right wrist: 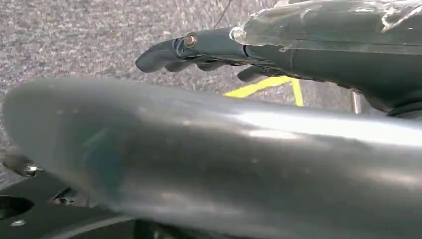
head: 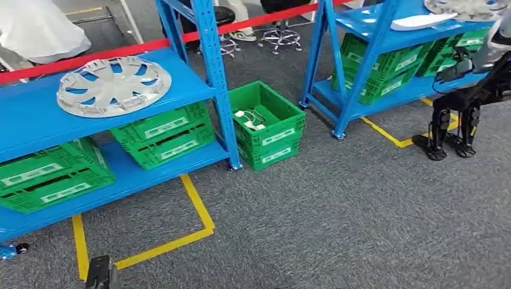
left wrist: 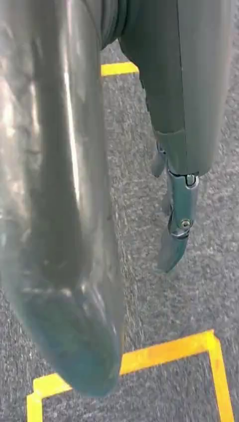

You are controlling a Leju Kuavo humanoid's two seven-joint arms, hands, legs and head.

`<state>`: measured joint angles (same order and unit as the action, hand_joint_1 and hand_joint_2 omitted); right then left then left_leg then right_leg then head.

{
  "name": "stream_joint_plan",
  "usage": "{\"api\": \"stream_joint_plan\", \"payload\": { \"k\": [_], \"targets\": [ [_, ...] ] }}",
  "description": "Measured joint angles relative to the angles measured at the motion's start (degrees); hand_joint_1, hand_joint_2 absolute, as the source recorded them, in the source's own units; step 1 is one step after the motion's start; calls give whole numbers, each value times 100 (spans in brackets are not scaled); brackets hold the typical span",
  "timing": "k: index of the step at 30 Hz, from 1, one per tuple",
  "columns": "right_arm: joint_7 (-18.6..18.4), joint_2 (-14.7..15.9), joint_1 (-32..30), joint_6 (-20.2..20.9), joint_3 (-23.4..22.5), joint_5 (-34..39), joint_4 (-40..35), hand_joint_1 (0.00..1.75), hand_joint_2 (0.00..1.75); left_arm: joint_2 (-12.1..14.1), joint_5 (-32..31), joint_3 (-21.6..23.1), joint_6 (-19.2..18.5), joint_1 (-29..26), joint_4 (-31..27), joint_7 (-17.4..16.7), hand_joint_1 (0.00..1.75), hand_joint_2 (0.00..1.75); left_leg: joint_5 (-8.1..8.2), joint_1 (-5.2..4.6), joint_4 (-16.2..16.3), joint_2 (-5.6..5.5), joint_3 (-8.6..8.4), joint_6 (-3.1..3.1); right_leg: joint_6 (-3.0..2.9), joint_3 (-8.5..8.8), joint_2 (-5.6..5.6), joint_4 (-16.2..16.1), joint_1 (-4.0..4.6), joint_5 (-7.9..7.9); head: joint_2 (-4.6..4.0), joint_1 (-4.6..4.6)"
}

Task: Take the parts from the cabinet and place them on the table.

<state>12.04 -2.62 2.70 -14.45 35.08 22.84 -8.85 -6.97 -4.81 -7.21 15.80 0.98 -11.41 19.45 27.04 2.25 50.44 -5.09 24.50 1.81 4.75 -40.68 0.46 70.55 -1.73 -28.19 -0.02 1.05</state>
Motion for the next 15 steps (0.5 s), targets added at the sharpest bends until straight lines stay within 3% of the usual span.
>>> {"api": "stream_joint_plan", "payload": {
  "k": [1, 2, 3, 4, 5, 6, 7, 8, 9, 10, 12, 13, 14, 15],
  "targets": [
    [0, 4, 2, -2, 0, 0, 0, 0, 0, -7, -4, 2, 0, 0, 0, 0, 0, 0, 49, 53, 68, -80, 0, 72, 62, 288, 22, -510, -49, 255, 0, 2],
    [-4, 4, 1, -9, 2, -2, 0, 0, 0, -7, -11, 2, 0, 4, 0, 0, 0, 0, 129, 91, 176, -152, 17, 147, 165, 608, 203, -1047, -133, 435, 0, 9],
    [-11, -17, 5, -7, 9, -2, 0, 0, 0, 24, -15, 2, 0, 7, 0, 0, 0, 0, 202, 73, 273, -193, 85, 232, 261, 658, 597, -1049, -133, 169, -2, 54],
    [-15, -37, 12, -9, 18, -4, 0, 0, 0, 35, -15, 4, 0, 8, 2, -9, 0, 0, 272, 86, 391, -242, 143, 270, 35, 666, 535, -1054, -156, 174, 0, 127],
    [-20, -24, 17, -15, 22, -13, 0, 0, 0, 31, -17, 4, 2, 11, 2, -11, 0, 0, 256, 72, 380, -270, 160, 276, -78, 631, 480, -995, -155, 150, 0, 50],
    [-33, -20, 8, -24, 24, -11, 0, 0, 0, 29, -17, 7, 0, 15, 4, -11, 0, 0, 232, 72, 368, -302, 178, 280, -120, 622, 410, -956, -140, 136, 0, -54],
    [-46, -20, -8, -28, 28, -4, 0, 0, 0, 24, -20, 9, 0, 13, 9, -11, 0, 0, 226, 85, 364, -345, 199, 295, -169, 609, 333, -926, -118, 117, 0, -66],
    [-46, -20, -13, -28, 28, -13, 0, 0, 0, 17, -33, 13, 0, 10, 11, -13, 0, 0, 256, 102, 401, -223, 212, 315, -236, 615, 226, -942, -107, 109, 0, -85],
    [-41, -20, -12, -33, 28, -18, 0, 0, 0, 15, -35, 13, 0, 10, 11, -13, 0, 0, 335, 68, 612, 133, 327, 296, -272, 629, 166, -947, -90, 105, 0, -112],
    [-42, -20, -13, -37, 31, -20, 0, 0, 0, 13, -37, 13, 0, 37, 11, -15, 0, 0, 529, 30, 1043, 314, 581, 276, -291, 637, 75, -964, -72, 105, 0, -160],
    [-42, -20, -26, -39, 31, -20, 0, 0, 0, 7, -46, 15, 0, 82, 11, -15, 0, 0, 917, -8, 2057, 424, 1180, 247, -321, 637, -142, -974, -26, 89, 0, -188],
    [-44, -20, -31, -39, 31, -17, 0, 0, 0, 7, -48, 15, 0, 77, 11, -15, 0, 0, 973, -23, 2404, 431, 1402, 220, -344, 648, -250, -973, -3, 72, 0, -188],
    [-46, -20, -30, -39, 31, -15, 0, 0, 0, 7, -48, 15, 0, 52, 13, -15, 0, 0, 855, -42, 2438, 433, 1468, 182, -356, 672, -350, -974, 14, 57, 0, -186],
    [-46, -20, -24, -39, 31, -15, 0, 0, 0, 7, -48, 15, 0, 33, 13, -15, 0, 0, 623, -59, 2240, 439, 1414, 143, -351, 697, -425, -974, 20, 38, 0, -190]
  ]
}}
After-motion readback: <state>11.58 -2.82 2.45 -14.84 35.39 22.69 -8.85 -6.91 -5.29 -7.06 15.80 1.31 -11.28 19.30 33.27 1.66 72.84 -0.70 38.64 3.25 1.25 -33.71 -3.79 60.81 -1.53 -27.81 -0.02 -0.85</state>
